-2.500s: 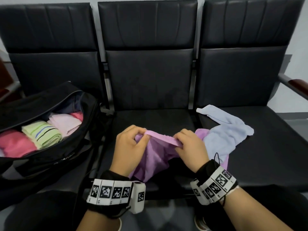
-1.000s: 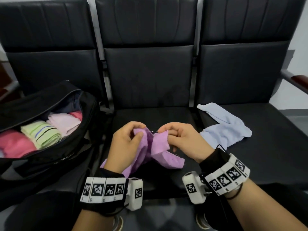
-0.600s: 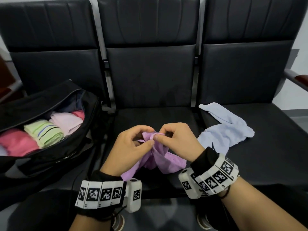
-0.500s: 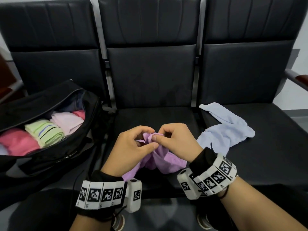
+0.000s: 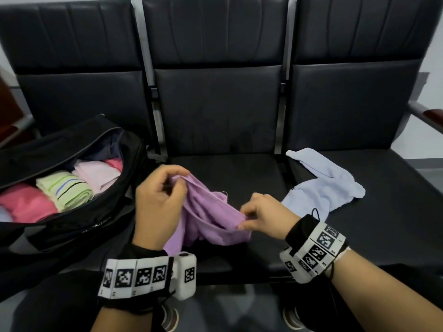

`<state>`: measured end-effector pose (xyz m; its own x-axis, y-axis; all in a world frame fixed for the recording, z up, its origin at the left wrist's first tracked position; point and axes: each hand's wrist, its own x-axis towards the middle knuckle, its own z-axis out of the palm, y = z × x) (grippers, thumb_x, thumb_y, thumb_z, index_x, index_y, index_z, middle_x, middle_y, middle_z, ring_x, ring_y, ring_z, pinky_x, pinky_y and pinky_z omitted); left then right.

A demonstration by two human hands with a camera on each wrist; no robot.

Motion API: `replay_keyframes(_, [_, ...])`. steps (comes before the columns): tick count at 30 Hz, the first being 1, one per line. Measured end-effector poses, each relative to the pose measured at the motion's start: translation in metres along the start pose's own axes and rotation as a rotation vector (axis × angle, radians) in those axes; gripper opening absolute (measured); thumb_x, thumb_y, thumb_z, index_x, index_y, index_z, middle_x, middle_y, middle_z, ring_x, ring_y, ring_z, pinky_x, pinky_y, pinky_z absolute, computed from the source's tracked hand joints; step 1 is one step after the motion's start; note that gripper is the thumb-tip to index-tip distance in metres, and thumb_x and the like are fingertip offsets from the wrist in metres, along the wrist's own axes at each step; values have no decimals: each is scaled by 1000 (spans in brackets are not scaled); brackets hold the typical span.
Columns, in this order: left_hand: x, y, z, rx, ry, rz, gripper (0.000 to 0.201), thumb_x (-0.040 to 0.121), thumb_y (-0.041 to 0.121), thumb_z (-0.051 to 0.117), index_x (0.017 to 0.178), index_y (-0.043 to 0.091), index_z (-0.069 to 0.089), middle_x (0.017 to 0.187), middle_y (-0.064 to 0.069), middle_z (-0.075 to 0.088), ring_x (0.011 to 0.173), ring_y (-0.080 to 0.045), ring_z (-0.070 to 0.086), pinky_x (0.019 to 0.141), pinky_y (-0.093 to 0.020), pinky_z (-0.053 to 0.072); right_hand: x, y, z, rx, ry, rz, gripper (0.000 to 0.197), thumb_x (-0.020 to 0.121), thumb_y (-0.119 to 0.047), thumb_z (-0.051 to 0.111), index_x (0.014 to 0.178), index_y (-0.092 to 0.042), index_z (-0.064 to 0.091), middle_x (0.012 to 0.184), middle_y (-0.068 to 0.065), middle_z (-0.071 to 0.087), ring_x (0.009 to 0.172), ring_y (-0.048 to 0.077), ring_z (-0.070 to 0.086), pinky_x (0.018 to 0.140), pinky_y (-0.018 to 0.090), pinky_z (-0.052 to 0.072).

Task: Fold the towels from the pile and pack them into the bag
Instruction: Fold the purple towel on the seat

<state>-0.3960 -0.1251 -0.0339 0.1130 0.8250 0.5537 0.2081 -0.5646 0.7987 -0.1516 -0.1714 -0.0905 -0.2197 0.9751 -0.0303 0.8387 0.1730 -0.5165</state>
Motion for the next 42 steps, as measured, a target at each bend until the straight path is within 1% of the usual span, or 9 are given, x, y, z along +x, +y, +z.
replay_keyframes(6, [21,6,-38,37,233,47,35,86,1,54,87,34,65,85,25,67,77,10,59,72,-5,43,-9,34,13,-367,-77,29,30,84,-49,68,80,-20,68,85,-15,64,96,15,47,84,33,42])
replay_keyframes(10, [30,0,-58,107,279,70,29,83,4,53,89,29,66,85,24,66,79,7,59,74,-9,45,-11,37,-2,-387,84,-58,19,84,-43,71,92,-26,75,119,-15,63,111,15,50,89,37,45])
replay_keyframes(13, [38,-11,-74,167,321,43,26,83,8,52,92,27,67,84,21,66,79,3,58,75,-24,49,-10,34,-26,-251,316,-100,16,78,-27,81,74,-14,71,108,-1,67,102,24,58,85,44,51])
replay_keyframes(18, [54,-24,-93,246,362,26,28,83,13,51,86,36,66,85,18,65,78,-6,59,74,-35,50,-9,21,-70,24,576,-104,9,85,-20,74,80,-20,66,85,-10,61,84,14,58,76,35,50])
replay_keyframes(22, [63,-25,-95,276,380,6,24,82,17,50,93,30,67,86,17,65,78,-16,61,74,-38,53,-6,5,-98,120,682,-129,9,90,-11,69,87,-19,72,86,-5,63,82,11,62,74,30,51])
replay_keyframes(27, [74,-20,-100,258,420,17,33,82,16,50,90,45,64,86,13,66,73,-4,59,71,-31,51,-6,-11,-118,126,841,-151,11,85,-10,73,92,-18,77,99,-2,58,90,2,55,75,10,44])
replay_keyframes(29, [77,-18,-102,263,442,16,33,82,15,49,89,43,66,89,6,68,77,-11,62,73,-37,54,-7,-16,-127,153,829,-152,12,84,-10,74,91,-19,76,107,-4,62,98,1,58,81,12,46])
replay_keyframes(35, [75,-5,-101,255,424,-19,26,82,20,50,87,40,65,90,1,68,83,-25,66,74,-50,58,-19,-20,-140,398,893,-142,13,80,-12,80,84,-24,76,81,-10,73,77,7,68,69,19,53])
replay_keyframes(42, [90,-6,-87,200,364,-41,24,76,16,49,80,32,67,77,11,67,70,-1,59,67,-18,48,-8,-8,-153,393,901,-66,22,84,-14,75,91,-36,73,79,-14,70,60,4,65,53,17,53])
